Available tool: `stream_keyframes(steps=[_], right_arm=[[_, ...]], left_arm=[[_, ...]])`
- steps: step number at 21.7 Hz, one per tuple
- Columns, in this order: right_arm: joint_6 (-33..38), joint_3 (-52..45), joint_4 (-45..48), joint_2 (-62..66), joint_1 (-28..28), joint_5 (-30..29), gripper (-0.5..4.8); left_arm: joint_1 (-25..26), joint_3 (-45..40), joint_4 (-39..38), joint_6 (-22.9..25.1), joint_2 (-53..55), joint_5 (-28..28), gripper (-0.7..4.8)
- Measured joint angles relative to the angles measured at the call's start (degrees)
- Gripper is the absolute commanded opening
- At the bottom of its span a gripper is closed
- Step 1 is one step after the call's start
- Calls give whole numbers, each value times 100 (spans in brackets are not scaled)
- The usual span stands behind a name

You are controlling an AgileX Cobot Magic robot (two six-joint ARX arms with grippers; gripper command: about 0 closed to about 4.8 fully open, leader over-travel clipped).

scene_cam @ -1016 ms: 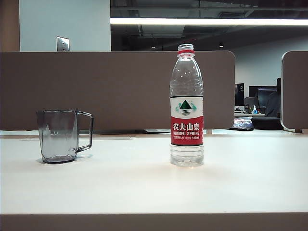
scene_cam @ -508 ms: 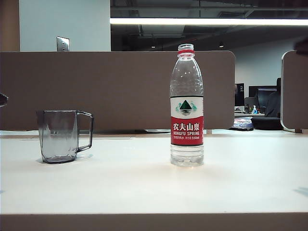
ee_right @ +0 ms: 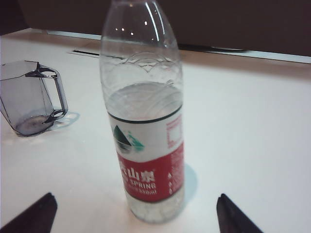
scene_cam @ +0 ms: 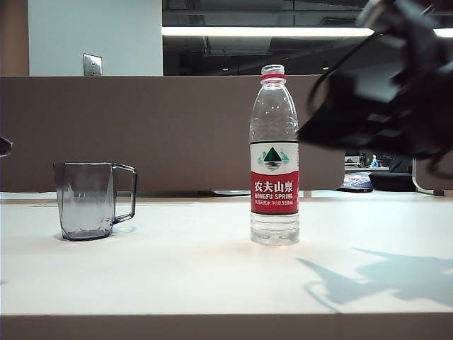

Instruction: Pick up the mineral water bottle on the table and pour water into the mug until it's half full.

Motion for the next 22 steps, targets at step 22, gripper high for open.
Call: stream_keyframes(steps=[22], right_arm=[[-7, 2249, 1384, 3512, -9, 321, 479]], left_arm=[[0, 0, 0, 0, -2, -4, -5]])
